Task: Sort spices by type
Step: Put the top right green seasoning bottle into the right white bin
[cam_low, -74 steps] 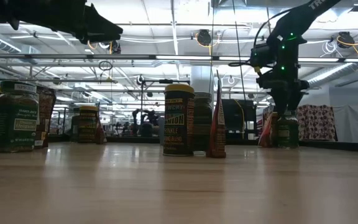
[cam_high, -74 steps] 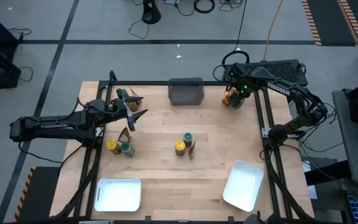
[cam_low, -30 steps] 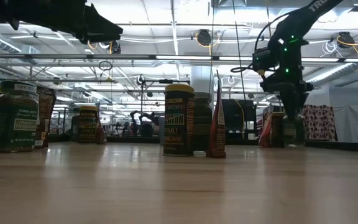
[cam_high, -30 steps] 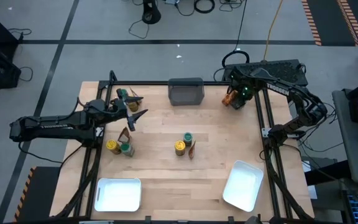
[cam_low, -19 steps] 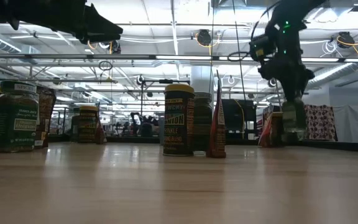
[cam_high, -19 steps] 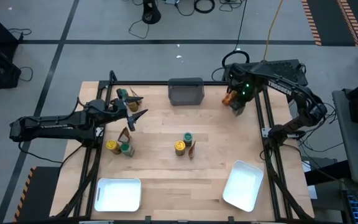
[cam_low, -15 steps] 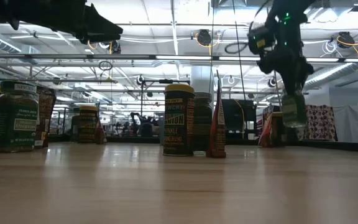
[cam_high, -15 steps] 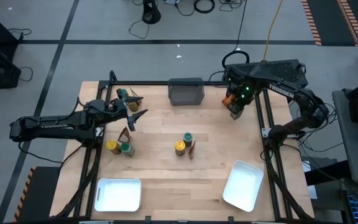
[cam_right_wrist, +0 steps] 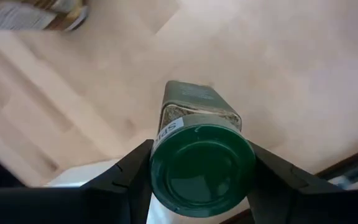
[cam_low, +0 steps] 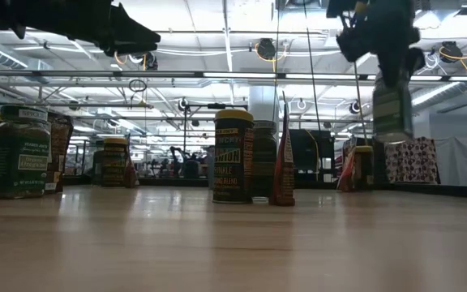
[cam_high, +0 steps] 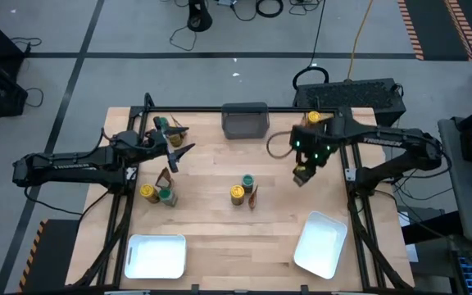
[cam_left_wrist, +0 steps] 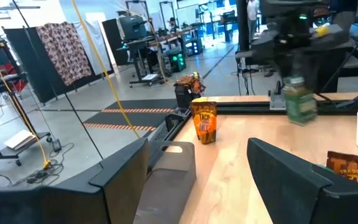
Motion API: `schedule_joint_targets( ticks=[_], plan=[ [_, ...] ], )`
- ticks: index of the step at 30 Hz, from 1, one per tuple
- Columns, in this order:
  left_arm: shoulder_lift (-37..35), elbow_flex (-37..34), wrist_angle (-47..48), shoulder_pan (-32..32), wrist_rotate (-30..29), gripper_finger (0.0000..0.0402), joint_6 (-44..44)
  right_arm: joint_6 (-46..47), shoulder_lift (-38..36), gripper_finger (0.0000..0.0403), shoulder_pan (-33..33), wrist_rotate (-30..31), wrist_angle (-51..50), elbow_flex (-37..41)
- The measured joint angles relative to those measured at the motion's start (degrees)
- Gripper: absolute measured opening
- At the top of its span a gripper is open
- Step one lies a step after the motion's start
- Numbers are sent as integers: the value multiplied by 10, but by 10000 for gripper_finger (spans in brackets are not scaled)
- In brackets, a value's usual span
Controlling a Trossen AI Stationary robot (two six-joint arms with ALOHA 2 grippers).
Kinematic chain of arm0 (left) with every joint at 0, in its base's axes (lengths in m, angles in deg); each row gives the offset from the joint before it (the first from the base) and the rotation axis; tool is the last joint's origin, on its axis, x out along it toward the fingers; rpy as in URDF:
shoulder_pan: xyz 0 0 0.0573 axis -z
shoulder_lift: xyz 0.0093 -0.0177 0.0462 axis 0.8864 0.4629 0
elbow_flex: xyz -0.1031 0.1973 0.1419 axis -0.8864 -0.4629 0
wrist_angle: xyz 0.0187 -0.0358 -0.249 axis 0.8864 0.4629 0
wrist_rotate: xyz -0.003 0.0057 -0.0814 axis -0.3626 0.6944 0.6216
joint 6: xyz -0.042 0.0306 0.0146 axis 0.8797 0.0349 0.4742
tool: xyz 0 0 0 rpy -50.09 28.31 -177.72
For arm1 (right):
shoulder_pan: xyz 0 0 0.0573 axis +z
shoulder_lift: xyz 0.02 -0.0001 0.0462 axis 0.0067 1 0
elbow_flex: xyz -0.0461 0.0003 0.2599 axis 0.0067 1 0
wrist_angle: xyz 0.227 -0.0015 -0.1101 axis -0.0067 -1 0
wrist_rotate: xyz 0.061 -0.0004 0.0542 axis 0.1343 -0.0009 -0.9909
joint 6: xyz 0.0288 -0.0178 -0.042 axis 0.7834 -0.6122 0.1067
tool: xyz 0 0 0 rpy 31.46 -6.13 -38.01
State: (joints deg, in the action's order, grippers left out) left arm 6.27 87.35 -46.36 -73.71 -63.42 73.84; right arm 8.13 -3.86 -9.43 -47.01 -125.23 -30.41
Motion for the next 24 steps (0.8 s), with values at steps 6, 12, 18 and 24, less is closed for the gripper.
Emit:
schedule_joint_targets(
  ticks=[6,12,18,24],
  plan=[
    [0,0,-11,0,45,277,1,105,0,188,110,-15,63,0],
    [0,0,-17,0,72,276,16,201,0,187,198,-28,94,0],
    [7,0,-16,5,75,276,31,305,0,188,280,-27,95,0],
    [30,0,-26,5,75,276,32,406,0,190,357,-23,94,0]
  ],
)
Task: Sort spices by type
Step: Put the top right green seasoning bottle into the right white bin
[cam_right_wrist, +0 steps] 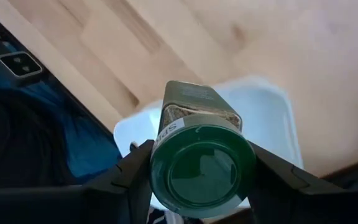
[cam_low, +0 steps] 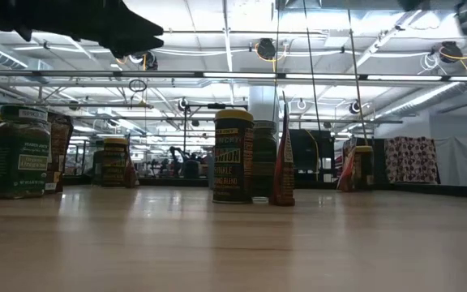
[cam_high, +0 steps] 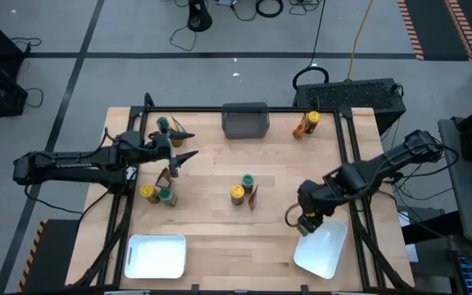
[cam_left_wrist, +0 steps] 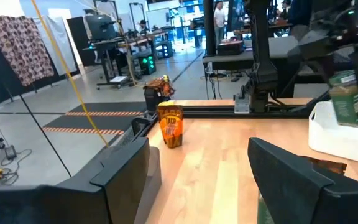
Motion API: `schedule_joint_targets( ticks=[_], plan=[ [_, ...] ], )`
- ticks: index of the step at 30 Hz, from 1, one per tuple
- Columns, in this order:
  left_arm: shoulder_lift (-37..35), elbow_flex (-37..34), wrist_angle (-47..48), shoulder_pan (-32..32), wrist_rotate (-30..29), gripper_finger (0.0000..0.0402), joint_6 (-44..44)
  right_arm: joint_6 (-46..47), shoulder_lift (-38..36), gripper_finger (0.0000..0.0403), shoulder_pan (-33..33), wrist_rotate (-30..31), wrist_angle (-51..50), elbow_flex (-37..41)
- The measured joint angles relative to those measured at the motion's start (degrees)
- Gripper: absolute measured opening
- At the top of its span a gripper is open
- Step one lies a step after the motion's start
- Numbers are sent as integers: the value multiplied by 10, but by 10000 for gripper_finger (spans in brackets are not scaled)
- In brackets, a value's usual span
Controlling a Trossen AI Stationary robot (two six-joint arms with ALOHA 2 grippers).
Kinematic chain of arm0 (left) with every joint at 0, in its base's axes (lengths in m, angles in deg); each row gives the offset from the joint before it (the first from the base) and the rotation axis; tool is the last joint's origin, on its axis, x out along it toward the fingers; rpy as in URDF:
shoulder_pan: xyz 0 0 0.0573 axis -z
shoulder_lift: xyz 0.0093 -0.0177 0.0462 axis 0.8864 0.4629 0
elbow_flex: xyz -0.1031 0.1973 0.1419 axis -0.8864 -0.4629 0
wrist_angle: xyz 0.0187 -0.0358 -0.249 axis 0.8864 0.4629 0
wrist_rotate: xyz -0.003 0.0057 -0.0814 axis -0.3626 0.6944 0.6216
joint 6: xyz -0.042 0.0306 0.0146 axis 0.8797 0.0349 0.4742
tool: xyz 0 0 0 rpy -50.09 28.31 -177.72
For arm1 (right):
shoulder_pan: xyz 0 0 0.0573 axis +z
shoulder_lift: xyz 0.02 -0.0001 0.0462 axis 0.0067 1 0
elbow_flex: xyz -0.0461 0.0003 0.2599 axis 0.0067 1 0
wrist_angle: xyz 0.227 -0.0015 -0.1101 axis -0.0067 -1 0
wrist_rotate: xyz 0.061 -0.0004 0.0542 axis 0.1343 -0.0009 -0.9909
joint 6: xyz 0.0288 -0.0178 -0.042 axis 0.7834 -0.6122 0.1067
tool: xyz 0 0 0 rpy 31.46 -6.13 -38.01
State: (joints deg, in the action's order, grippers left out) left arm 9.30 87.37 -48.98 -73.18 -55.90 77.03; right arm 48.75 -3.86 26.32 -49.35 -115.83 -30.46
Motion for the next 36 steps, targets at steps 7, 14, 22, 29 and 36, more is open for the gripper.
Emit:
schedule_joint_targets(
  ticks=[7,14,22,29,36],
  plan=[
    [52,0,-45,0,0,276,0,95,10,188,75,40,-7,1],
    [72,0,-65,0,14,276,-4,149,43,191,124,63,-18,2],
    [72,0,-69,0,61,277,0,208,95,193,157,60,43,2],
    [72,0,-69,0,62,277,0,281,124,192,184,59,113,2],
    [72,0,-69,1,62,276,1,344,129,191,213,57,124,3]
  ],
)
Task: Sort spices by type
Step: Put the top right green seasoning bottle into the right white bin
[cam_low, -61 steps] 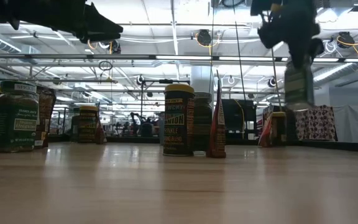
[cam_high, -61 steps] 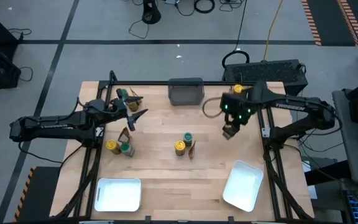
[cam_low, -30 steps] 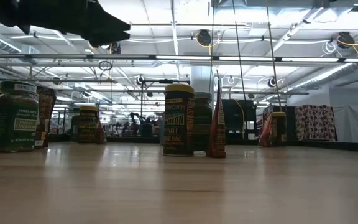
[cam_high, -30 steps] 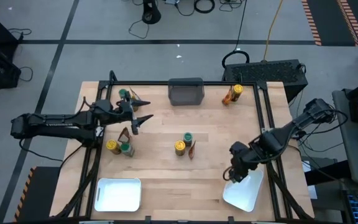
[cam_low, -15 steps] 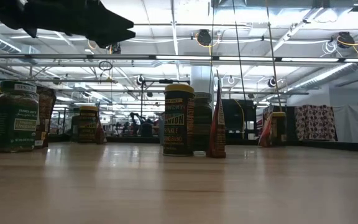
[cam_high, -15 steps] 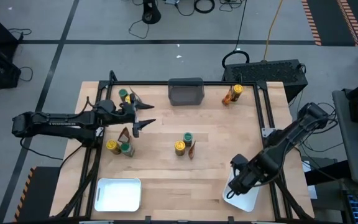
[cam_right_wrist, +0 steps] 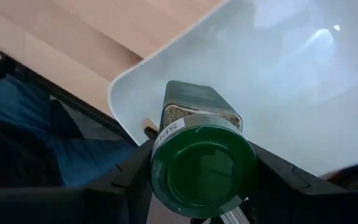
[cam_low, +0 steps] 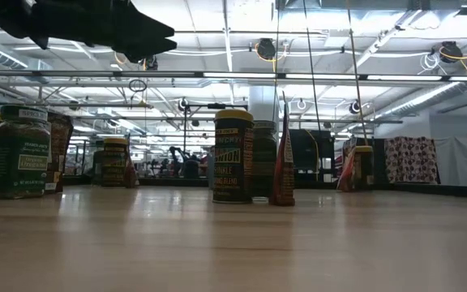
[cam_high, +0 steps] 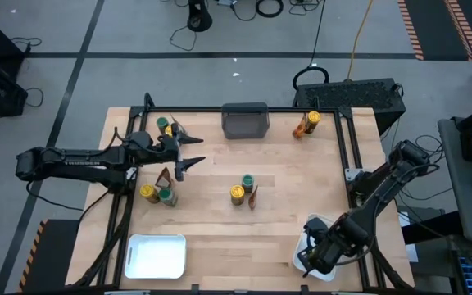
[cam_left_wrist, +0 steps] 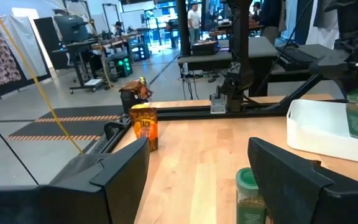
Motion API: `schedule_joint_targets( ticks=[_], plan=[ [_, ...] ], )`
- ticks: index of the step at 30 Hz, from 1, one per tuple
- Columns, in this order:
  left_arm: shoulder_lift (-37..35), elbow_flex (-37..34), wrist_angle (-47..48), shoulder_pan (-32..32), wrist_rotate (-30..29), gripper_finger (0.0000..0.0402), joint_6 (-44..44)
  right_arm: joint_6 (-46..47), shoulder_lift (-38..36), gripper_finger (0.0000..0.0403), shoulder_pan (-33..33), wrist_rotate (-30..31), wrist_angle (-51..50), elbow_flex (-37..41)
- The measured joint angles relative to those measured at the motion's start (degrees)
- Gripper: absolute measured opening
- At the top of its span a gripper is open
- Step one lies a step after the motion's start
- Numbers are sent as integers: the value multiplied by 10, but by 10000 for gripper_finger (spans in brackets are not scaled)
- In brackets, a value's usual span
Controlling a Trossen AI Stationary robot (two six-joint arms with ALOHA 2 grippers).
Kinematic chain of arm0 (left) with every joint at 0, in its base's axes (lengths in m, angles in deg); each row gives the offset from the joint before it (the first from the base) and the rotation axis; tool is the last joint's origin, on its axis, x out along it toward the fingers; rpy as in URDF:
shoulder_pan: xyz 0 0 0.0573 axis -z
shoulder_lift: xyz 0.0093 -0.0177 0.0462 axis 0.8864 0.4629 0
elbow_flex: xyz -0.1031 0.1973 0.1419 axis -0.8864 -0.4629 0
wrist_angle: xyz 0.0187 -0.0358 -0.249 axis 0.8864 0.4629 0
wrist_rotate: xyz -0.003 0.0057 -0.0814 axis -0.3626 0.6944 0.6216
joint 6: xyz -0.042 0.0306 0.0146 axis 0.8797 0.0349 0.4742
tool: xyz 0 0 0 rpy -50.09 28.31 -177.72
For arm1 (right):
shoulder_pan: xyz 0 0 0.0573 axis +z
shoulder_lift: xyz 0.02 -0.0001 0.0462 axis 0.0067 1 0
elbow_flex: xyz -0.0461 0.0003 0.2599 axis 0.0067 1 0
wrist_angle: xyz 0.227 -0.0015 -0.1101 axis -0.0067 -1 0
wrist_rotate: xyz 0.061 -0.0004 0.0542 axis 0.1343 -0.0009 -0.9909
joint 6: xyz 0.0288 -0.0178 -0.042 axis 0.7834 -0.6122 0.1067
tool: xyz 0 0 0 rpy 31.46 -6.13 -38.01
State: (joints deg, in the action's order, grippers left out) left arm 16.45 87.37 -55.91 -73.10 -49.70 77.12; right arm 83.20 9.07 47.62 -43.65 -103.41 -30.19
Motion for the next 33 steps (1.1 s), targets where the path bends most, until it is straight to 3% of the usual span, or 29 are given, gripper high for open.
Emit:
schedule_joint_targets(
  ticks=[16,23,33],
  plan=[
    [0,0,-11,18,1,277,-1,-51,0,194,-13,3,-195,0],
    [0,0,-11,18,1,276,-1,-18,0,195,-13,-48,-168,0],
    [0,0,-11,18,1,276,-1,48,23,196,5,-45,-24,0]
  ],
)
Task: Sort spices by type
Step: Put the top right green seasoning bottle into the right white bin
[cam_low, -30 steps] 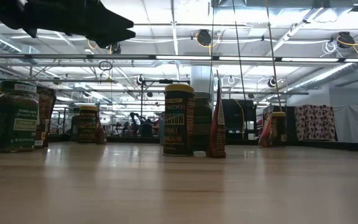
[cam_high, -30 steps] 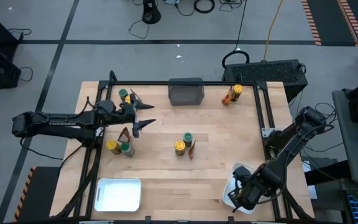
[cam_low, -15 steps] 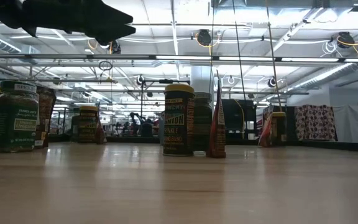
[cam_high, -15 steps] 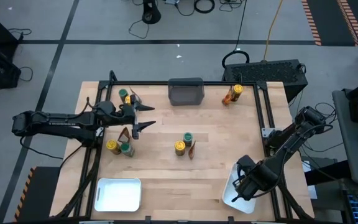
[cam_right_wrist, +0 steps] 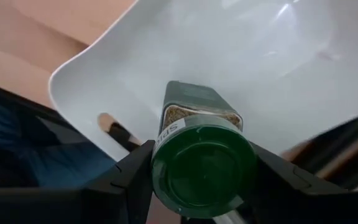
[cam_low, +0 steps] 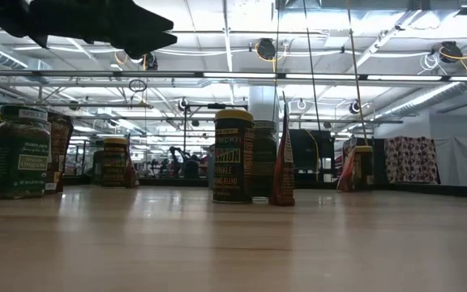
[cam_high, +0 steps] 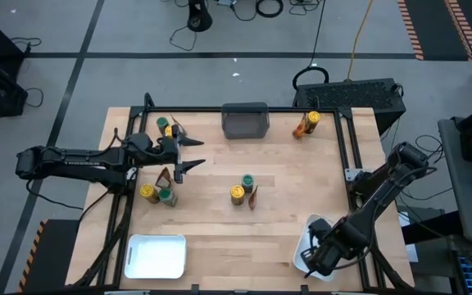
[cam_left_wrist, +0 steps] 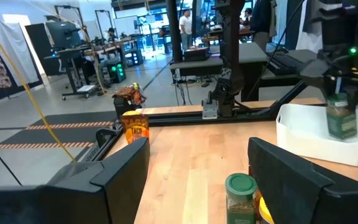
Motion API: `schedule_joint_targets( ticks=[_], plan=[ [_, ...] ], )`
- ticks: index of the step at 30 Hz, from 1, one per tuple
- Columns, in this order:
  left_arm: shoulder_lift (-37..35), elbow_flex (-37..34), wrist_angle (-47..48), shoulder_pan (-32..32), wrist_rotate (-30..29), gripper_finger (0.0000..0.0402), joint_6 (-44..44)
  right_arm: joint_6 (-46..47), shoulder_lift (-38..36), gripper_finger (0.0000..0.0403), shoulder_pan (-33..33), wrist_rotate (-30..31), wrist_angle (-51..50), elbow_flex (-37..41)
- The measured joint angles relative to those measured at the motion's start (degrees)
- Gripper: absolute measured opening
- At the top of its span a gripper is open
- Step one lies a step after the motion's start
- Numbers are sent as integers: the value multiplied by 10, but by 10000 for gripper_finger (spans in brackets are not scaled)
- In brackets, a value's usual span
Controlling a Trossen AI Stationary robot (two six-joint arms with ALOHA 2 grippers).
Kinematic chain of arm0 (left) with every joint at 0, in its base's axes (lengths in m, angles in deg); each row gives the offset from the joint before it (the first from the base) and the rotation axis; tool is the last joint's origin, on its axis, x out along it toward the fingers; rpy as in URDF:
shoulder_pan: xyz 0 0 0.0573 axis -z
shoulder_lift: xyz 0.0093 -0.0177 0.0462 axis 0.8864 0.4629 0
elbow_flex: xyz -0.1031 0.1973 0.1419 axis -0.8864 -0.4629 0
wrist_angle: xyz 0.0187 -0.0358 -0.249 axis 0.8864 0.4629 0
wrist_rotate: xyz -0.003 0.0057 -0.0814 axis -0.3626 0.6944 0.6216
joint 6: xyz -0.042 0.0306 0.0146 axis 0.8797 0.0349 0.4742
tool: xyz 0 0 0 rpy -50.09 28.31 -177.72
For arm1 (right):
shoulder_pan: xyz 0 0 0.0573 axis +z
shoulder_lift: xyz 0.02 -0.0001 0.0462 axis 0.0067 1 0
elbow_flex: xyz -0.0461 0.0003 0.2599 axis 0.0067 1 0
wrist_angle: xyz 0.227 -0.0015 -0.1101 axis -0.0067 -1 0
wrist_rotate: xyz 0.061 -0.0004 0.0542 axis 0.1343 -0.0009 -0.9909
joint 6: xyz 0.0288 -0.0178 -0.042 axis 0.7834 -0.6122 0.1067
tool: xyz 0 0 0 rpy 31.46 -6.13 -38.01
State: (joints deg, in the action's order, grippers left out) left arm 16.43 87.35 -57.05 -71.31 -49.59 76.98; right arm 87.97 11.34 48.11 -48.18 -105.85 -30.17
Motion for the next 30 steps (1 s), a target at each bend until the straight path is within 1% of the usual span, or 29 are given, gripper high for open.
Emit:
schedule_joint_targets(
  ticks=[7,12,18,21,23,26,30],
  plan=[
    [0,0,-3,0,0,277,0,12,47,196,-6,-7,72,-1],
    [0,0,-5,0,1,277,0,27,55,196,-24,-1,117,-1],
    [0,0,-5,0,1,276,0,52,57,196,-53,44,149,-1],
    [0,0,-4,0,1,277,0,62,57,196,-70,91,170,-1],
    [0,0,-4,0,1,276,0,47,58,196,-82,109,189,0],
    [0,0,-3,0,1,277,0,15,57,196,-97,112,199,0],
    [0,0,-3,0,1,277,0,-21,48,196,-110,108,161,0]
  ],
)
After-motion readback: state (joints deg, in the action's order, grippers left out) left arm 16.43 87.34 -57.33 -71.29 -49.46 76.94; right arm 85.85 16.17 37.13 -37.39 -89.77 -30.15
